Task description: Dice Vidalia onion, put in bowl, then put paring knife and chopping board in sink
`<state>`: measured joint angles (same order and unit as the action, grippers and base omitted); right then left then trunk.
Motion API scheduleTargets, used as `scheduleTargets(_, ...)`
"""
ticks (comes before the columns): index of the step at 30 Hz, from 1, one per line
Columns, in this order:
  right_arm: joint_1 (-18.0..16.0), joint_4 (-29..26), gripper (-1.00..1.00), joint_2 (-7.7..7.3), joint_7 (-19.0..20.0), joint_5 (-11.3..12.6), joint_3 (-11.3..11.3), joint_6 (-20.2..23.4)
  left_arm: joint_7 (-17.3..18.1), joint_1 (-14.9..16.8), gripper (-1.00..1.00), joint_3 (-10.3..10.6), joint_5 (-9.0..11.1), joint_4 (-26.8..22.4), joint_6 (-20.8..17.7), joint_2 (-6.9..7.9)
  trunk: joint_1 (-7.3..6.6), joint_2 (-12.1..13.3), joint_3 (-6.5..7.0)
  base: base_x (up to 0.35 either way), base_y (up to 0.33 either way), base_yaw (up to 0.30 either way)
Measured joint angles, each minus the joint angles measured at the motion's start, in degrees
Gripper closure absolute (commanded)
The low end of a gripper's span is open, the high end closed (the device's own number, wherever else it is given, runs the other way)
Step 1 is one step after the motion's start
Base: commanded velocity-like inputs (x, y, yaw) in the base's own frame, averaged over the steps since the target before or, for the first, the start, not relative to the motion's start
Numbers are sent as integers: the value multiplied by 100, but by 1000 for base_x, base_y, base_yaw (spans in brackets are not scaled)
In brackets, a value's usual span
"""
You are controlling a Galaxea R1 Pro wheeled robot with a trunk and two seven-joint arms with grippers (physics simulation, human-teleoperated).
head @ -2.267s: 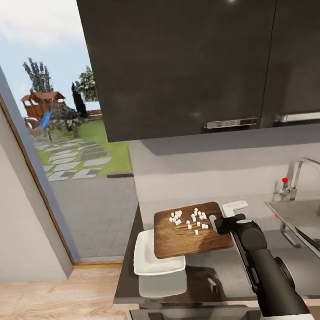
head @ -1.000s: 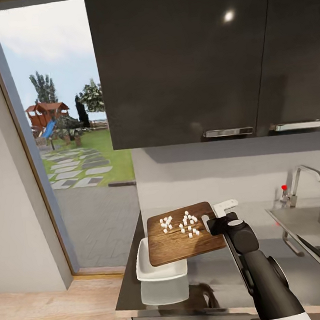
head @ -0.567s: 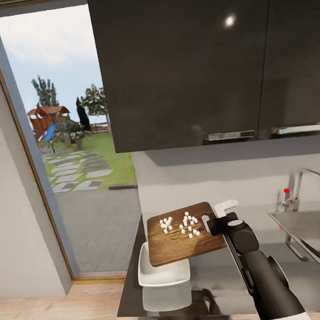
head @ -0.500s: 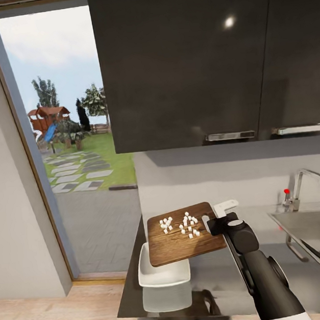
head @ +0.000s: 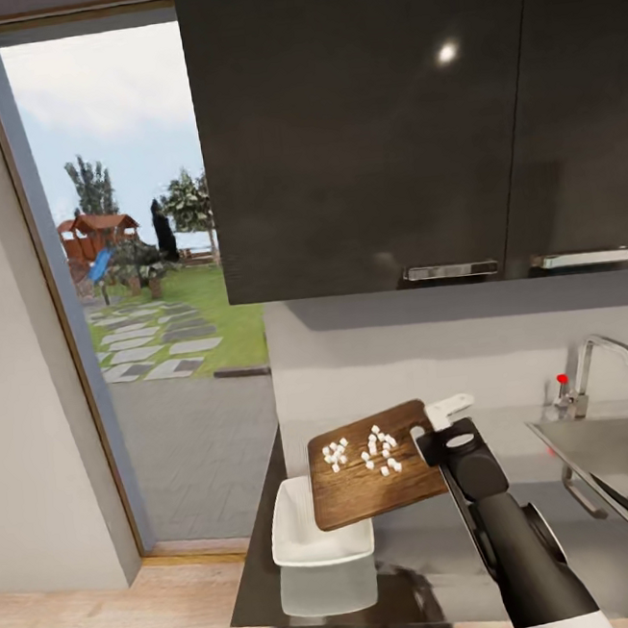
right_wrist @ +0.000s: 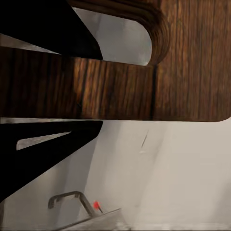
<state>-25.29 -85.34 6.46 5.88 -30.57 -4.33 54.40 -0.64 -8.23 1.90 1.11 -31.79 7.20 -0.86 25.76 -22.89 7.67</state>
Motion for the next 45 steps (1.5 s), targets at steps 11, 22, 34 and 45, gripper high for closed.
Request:
scheduleTargets(11, 0, 49, 100, 21, 1, -262, -22, 64, 0, 0, -100, 1, 0, -6, 0, 1, 0, 0, 1, 0, 0, 0)
scheduleTargets(22, 0, 45, 100, 44, -8, -266, -501, 152, 0, 0, -100, 2, 0, -5, 0, 2, 1, 0, 1, -23, 0, 0)
scheduleTargets(34, 0, 42, 100, 56, -14, -275, -507, 155, 0, 0, -100, 0, 0, 0, 0, -1, 0, 0, 1, -7, 0, 0)
scheduleTargets(45, 0, 41, 100, 56, -17, -273, -511, 160, 0, 0, -100, 0, 0, -6, 0, 0, 0, 0, 1, 5, 0, 0)
